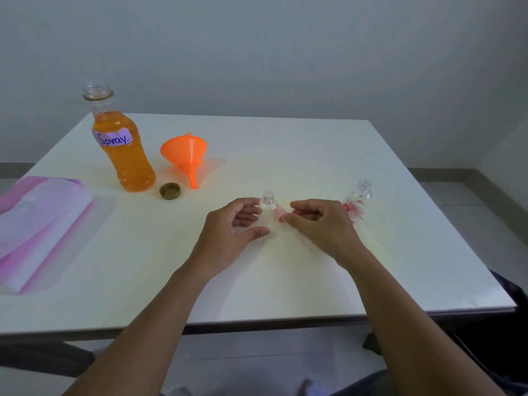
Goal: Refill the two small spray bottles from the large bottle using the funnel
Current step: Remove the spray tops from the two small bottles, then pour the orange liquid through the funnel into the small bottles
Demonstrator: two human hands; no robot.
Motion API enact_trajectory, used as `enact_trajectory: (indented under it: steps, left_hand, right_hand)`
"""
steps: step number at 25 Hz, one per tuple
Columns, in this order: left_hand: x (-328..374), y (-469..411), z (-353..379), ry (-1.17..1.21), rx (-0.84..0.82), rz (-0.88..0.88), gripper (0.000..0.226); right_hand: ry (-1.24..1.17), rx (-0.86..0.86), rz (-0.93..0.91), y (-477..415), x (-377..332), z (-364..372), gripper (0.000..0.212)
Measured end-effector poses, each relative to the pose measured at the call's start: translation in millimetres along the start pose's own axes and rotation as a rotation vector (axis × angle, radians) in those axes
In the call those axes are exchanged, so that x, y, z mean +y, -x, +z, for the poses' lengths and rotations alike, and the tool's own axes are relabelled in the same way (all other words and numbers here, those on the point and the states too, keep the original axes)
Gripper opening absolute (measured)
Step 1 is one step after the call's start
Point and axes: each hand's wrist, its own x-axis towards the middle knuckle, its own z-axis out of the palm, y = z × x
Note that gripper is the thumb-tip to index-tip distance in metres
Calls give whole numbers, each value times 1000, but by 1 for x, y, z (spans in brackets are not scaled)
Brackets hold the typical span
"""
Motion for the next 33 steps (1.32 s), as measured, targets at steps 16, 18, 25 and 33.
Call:
enact_trajectory:
  steps: [16,18,25,33]
  left_hand:
    - [17,38,-117,-140,507,-33,27]
    - [20,25,-147,-156,607,-48,34]
    - [4,-40,-210,-265,507,-238,92]
    - [-23,-75,-215,-263,365,-250,101]
  right_hand:
    - [125,394,-725,73,-78,37,27]
    - [108,278,-732,65,-99,64,28]
    - [212,-106,-109,-27,-145,160,66]
    - [320,-48,26,-99,-140,209,101]
